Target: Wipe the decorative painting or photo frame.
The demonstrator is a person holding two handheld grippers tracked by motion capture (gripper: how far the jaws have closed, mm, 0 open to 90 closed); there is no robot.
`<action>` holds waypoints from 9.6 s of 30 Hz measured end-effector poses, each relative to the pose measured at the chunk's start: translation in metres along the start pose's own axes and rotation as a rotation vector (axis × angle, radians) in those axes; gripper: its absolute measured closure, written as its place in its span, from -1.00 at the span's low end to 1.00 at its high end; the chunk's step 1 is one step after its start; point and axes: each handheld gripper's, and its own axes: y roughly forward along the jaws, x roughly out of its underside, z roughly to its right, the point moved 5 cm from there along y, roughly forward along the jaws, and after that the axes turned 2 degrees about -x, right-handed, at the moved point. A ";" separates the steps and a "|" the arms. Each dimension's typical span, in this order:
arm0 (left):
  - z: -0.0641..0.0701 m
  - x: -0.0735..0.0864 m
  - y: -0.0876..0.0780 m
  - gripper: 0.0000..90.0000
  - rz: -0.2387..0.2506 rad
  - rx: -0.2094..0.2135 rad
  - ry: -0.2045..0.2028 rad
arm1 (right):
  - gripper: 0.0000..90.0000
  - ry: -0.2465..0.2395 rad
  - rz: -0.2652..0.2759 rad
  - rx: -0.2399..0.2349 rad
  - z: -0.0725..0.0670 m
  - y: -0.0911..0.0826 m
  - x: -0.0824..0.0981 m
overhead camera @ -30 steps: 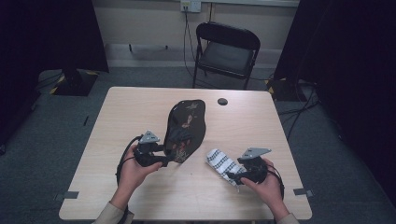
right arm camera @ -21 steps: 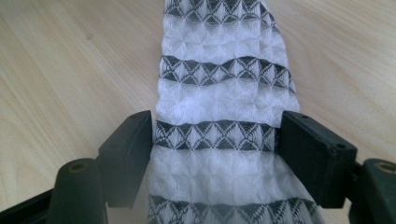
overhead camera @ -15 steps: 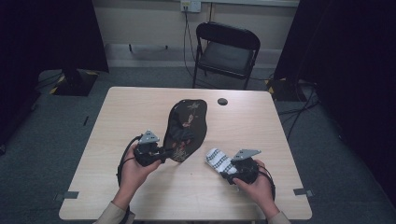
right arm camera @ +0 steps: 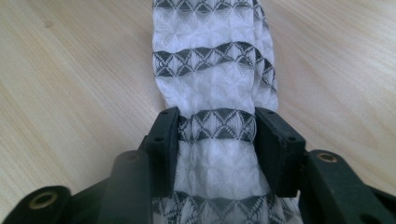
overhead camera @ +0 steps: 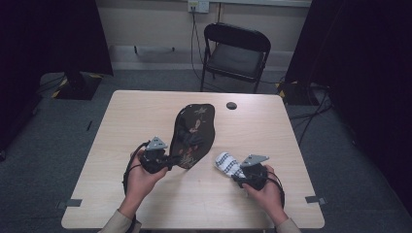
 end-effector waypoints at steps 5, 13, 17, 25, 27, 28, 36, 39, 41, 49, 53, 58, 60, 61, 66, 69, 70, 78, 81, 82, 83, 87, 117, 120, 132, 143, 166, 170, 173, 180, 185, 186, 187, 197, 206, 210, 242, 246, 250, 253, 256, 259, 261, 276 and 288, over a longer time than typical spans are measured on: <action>0.001 0.000 0.000 0.74 -0.001 -0.001 0.001 | 0.51 -0.002 -0.014 0.018 0.004 -0.002 0.000; 0.002 0.001 0.000 0.74 0.006 -0.001 -0.003 | 0.68 0.000 -0.030 0.034 0.003 -0.003 -0.001; 0.002 0.001 0.000 0.74 0.006 0.002 0.002 | 0.70 0.009 -0.034 0.013 0.004 -0.005 -0.001; 0.002 0.000 0.000 0.74 0.002 0.002 0.003 | 0.67 0.038 -0.014 -0.016 0.006 -0.007 0.002; 0.002 0.001 0.000 0.74 0.003 0.001 0.004 | 0.62 0.025 -0.007 -0.027 0.005 -0.007 0.003; 0.003 0.001 0.000 0.74 0.003 0.002 0.005 | 0.61 0.032 -0.005 -0.028 0.005 -0.007 0.004; 0.003 0.001 0.000 0.74 0.002 0.009 0.010 | 0.66 0.034 -0.039 -0.016 0.004 -0.006 0.002; 0.003 0.001 0.000 0.74 -0.003 0.010 0.011 | 0.70 0.064 -0.050 -0.016 0.005 -0.006 0.000; 0.003 0.000 0.000 0.74 -0.003 0.007 0.005 | 0.71 0.065 -0.054 -0.013 0.005 -0.007 -0.001; 0.003 0.000 0.000 0.74 -0.009 0.008 0.009 | 0.71 0.092 0.008 -0.015 0.010 -0.023 -0.023; 0.003 -0.001 0.001 0.74 -0.009 0.006 0.007 | 0.72 0.093 0.028 -0.012 0.014 -0.031 -0.037; 0.003 0.000 0.000 0.74 -0.013 0.009 0.011 | 0.72 0.079 0.043 -0.003 0.017 -0.038 -0.054; 0.003 0.000 0.000 0.74 -0.014 0.009 0.010 | 0.72 0.073 0.044 0.002 0.018 -0.039 -0.060; 0.003 0.000 0.000 0.74 -0.014 0.009 0.010 | 0.72 0.069 0.047 0.000 0.018 -0.040 -0.062; 0.003 0.000 0.000 0.74 -0.015 0.010 0.014 | 0.72 0.058 0.051 0.006 0.020 -0.044 -0.074; 0.003 0.001 -0.001 0.74 -0.015 0.009 0.014 | 0.72 0.064 0.061 0.003 0.022 -0.047 -0.079; 0.003 0.001 -0.001 0.74 -0.013 0.011 0.014 | 0.72 0.066 0.064 0.003 0.023 -0.048 -0.081; 0.003 0.000 -0.001 0.74 -0.016 0.008 0.014 | 0.72 0.077 0.092 0.023 0.030 -0.056 -0.096; 0.003 0.000 0.000 0.74 -0.019 0.008 0.016 | 0.72 0.089 0.110 0.028 0.033 -0.060 -0.104; 0.003 0.000 0.000 0.74 -0.020 0.009 0.015 | 0.72 0.087 0.117 0.034 0.035 -0.061 -0.108; 0.003 0.000 0.000 0.74 -0.020 0.009 0.015 | 0.72 0.087 0.117 0.034 0.035 -0.061 -0.108; 0.003 -0.002 0.000 0.75 -0.032 0.010 0.016 | 0.72 0.085 0.151 0.051 0.035 -0.067 -0.127; 0.000 -0.003 0.001 0.75 -0.049 0.025 0.032 | 0.71 0.045 0.078 0.021 0.013 -0.015 -0.127; 0.000 -0.003 0.001 0.75 -0.047 0.025 0.030 | 0.71 0.038 0.055 0.011 0.010 -0.006 -0.120; 0.000 -0.003 0.000 0.75 -0.045 0.026 0.031 | 0.71 0.043 -0.040 -0.031 0.006 0.021 -0.084; 0.001 -0.002 0.000 0.74 -0.041 0.024 0.028 | 0.71 0.035 -0.077 -0.062 0.001 0.028 -0.067; 0.001 -0.002 0.000 0.74 -0.044 0.020 0.026 | 0.71 -0.008 0.102 0.049 0.031 -0.074 -0.145; 0.001 -0.002 0.000 0.74 -0.045 0.022 0.026 | 0.71 -0.031 0.130 0.047 0.027 -0.081 -0.164; 0.001 -0.002 0.000 0.74 -0.046 0.020 0.028 | 0.71 -0.046 0.135 0.040 0.021 -0.080 -0.174; 0.001 -0.002 0.000 0.74 -0.046 0.023 0.028 | 0.71 -0.065 0.109 0.024 0.011 -0.064 -0.176; 0.001 -0.002 0.000 0.75 -0.046 0.023 0.028 | 0.71 -0.055 0.091 0.013 0.010 -0.054 -0.167; 0.001 -0.002 0.000 0.74 -0.047 0.023 0.028 | 0.71 -0.053 0.088 0.010 0.010 -0.052 -0.166; 0.001 -0.002 0.000 0.74 -0.047 0.023 0.028 | 0.71 -0.053 0.088 0.010 0.010 -0.052 -0.166; 0.000 -0.002 0.000 0.74 -0.046 0.025 0.028 | 0.71 -0.036 0.046 -0.014 0.006 -0.029 -0.141; 0.000 -0.002 0.000 0.74 -0.048 0.026 0.029 | 0.71 -0.024 0.006 -0.027 0.001 -0.009 -0.120; 0.001 -0.002 0.000 0.74 -0.048 0.026 0.029 | 0.71 -0.011 -0.014 -0.035 -0.001 0.001 -0.108; 0.001 -0.003 0.000 0.74 -0.047 0.020 0.027 | 0.70 0.014 -0.052 -0.050 0.005 -0.010 -0.079; 0.001 -0.003 0.000 0.74 -0.050 0.020 0.026 | 0.70 -0.001 -0.030 -0.025 0.012 -0.025 -0.096; 0.001 -0.003 0.000 0.74 -0.049 0.020 0.023 | 0.70 -0.014 0.003 0.001 0.019 -0.043 -0.118; 0.001 -0.003 0.000 0.74 -0.050 0.021 0.024 | 0.70 -0.026 0.026 0.017 0.021 -0.057 -0.135; 0.001 -0.003 0.000 0.75 -0.050 0.021 0.024 | 0.70 -0.043 0.046 0.033 0.023 -0.067 -0.151; 0.001 -0.003 0.000 0.74 -0.049 0.021 0.025 | 0.70 -0.057 0.064 0.045 0.023 -0.076 -0.164; 0.001 -0.003 0.000 0.74 -0.050 0.022 0.026 | 0.70 -0.065 0.075 0.051 0.021 -0.079 -0.171; 0.000 -0.003 0.000 0.74 -0.048 0.024 0.031 | 0.70 -0.080 0.058 0.025 0.006 -0.059 -0.178; 0.000 -0.003 0.000 0.74 -0.049 0.024 0.033 | 0.70 -0.061 0.025 -0.010 -0.001 -0.038 -0.153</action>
